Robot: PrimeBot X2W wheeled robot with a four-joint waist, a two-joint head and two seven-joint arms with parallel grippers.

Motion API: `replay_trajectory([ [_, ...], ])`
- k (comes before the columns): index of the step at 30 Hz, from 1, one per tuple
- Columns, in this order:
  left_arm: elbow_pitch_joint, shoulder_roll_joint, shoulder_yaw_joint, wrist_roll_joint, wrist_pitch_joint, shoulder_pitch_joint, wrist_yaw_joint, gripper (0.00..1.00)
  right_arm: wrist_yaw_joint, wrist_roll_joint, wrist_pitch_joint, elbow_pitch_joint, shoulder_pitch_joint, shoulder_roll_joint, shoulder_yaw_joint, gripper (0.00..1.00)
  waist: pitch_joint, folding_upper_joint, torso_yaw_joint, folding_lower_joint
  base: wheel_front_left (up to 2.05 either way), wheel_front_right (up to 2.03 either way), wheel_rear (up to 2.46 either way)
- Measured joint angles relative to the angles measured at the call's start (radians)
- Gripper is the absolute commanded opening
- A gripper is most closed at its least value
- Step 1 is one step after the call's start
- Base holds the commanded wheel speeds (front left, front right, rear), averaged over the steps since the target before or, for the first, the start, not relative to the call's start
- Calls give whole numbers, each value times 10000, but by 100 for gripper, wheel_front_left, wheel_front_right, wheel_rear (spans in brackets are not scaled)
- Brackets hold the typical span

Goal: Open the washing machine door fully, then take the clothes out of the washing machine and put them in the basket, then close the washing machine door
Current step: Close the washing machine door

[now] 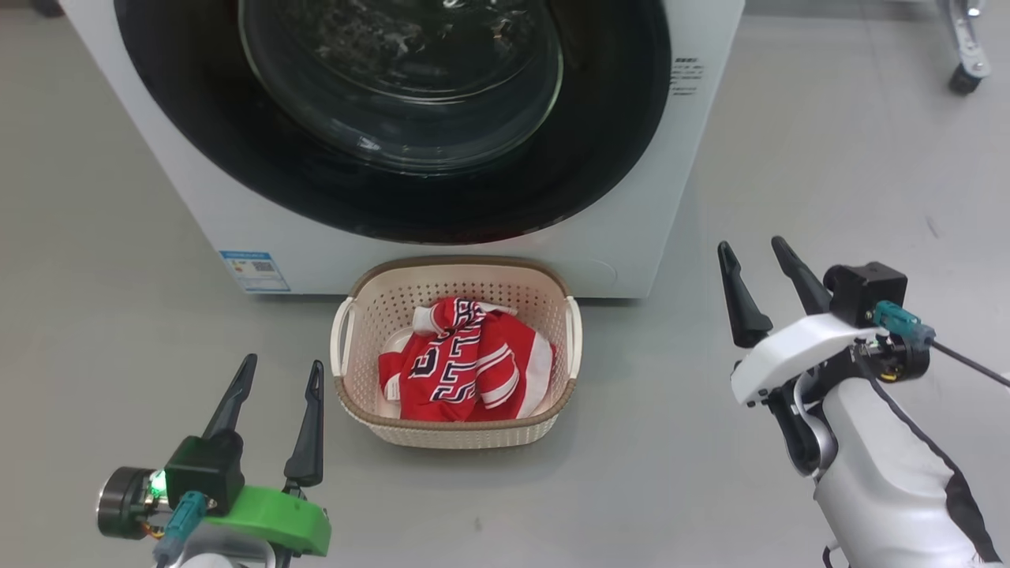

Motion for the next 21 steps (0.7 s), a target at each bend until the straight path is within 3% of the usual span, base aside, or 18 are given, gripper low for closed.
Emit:
replay_trajectory([
  [21, -245, 88, -59, -13, 293, 675, 0, 100, -437, -21, -13, -1756, 2326, -4, -328, 100, -878, 0, -1042, 0, 0, 0, 0],
])
